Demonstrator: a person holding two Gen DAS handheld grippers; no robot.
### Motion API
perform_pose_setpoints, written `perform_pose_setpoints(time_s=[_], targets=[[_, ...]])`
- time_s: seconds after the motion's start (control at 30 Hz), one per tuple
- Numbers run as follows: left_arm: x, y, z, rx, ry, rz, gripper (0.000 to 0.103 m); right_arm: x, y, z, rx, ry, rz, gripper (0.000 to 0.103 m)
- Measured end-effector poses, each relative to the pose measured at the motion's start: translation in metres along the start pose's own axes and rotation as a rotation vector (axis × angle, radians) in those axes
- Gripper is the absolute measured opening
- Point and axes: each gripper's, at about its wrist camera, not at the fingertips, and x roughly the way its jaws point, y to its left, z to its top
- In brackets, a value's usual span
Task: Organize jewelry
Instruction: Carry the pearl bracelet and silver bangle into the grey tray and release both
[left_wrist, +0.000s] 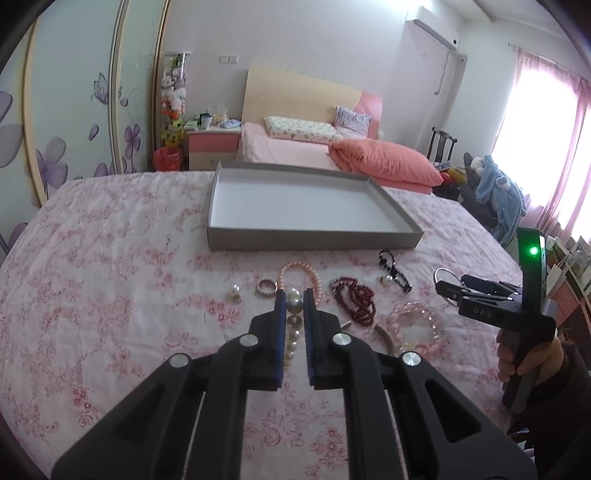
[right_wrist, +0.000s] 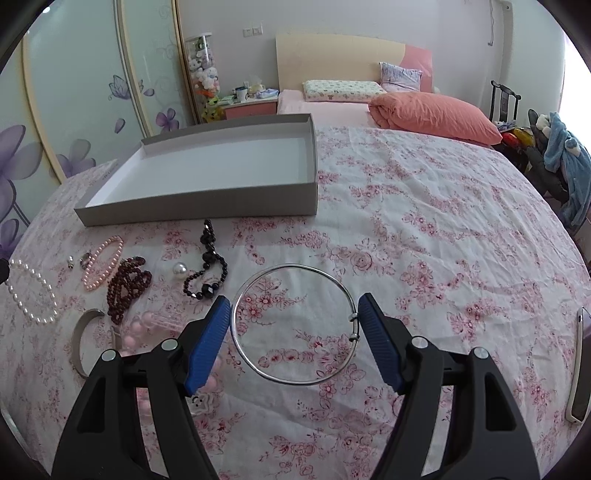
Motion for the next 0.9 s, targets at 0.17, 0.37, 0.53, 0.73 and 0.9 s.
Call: perform_pose_setpoints(time_s=[0.17,0.37,0.53,0.73,0.9], targets=[[-0.007,-0.005,0.004,0.015,-0.034,-0.005,0.010,-0.010,0.003,0.003,-0.007,-0.034,0.016,0.071],[-0.012,-0.010,0.008,0.026,-0.060,-0.014,0.010,-0.024,0.014,0.008,-0.026,-0.088,0.047,0.071],[-0.013,-0.014,0.017,0.042,-0.084,-0.013,0.010,-0.036,0.023,0.013,-0.040,-0.135,0.074,0.071],[-0.013,-0.018,0.032,0.055,-0.121,-0.010,0.010,-0.051,0.032,0.021,-0.047,-0.207,0.089,0.071],[-0.012,-0.023,0.050,0.060,-0.162,-0.009,0.010,-0.062,0.037,0.033,-0.041,-0.284,0.084,0.071]])
